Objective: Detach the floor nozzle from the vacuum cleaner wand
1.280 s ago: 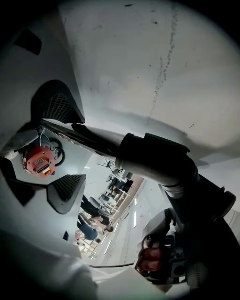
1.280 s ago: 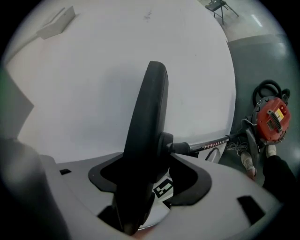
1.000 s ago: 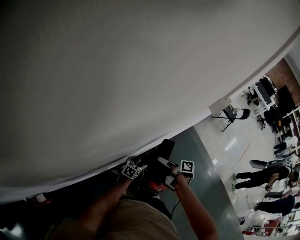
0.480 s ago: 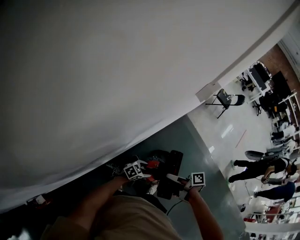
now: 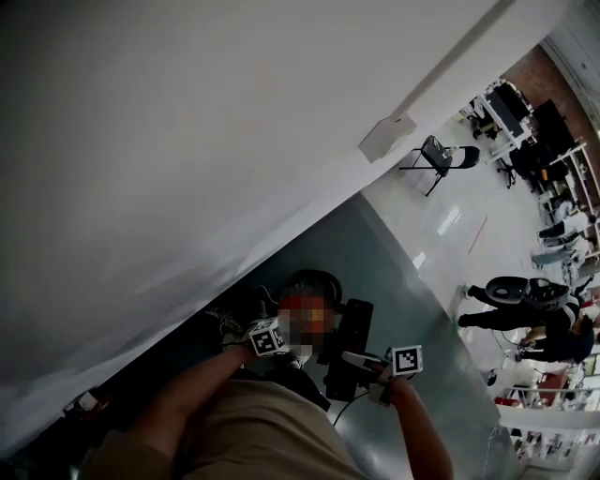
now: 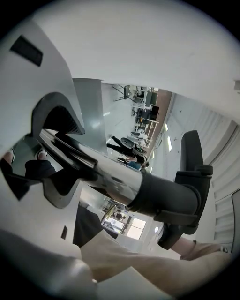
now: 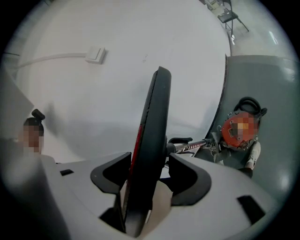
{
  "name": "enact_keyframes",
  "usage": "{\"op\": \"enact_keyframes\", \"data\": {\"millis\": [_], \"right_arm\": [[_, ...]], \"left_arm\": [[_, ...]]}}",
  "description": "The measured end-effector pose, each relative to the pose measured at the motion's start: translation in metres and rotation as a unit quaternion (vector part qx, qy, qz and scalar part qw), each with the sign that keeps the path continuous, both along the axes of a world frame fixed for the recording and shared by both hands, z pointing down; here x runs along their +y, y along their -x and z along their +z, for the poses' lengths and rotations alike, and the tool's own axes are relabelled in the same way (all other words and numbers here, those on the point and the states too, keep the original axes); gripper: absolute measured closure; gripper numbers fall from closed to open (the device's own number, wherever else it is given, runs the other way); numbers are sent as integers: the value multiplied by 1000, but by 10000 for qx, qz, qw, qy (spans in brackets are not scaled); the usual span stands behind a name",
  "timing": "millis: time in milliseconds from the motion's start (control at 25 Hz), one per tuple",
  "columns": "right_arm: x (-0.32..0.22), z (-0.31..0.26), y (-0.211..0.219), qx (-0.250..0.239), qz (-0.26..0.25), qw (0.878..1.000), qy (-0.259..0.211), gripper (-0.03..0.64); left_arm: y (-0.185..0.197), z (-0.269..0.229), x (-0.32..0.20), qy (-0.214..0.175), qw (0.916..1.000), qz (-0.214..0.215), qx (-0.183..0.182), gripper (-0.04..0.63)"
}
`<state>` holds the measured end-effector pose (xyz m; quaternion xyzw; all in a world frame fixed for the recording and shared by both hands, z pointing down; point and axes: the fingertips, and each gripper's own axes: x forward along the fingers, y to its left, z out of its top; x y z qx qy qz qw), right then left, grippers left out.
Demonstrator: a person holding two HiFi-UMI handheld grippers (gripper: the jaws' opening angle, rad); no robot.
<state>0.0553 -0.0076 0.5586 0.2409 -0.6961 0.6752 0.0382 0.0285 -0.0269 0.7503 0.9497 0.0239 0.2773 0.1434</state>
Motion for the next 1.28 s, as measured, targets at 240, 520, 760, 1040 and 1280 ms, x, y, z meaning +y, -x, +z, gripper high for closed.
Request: {"op": "enact_keyframes", "data": {"millis": [240,520,760,1040,1280], "right_arm": [[9,13,-24,-162,236,9996,34,367],[12,19,-27,-19,451,9990,-50,371],[13,26,-39,1660,-194,9857,-230,374],[7,20,-39,-888,590,9940,-231,376],[5,12,-40,1185,3,9901,-759,376]], "left_arm": [[-27,2,27,-330,9966,731,-168,390],[-35,10,36,-928,9879,1165,-440,420],[-39,13,30,-1021,9894,1001,-268,428],[-36,15,34,-1246,9841,1176,-471,440],[-38,14,25,-1209,9873,961,-368,440]]}}
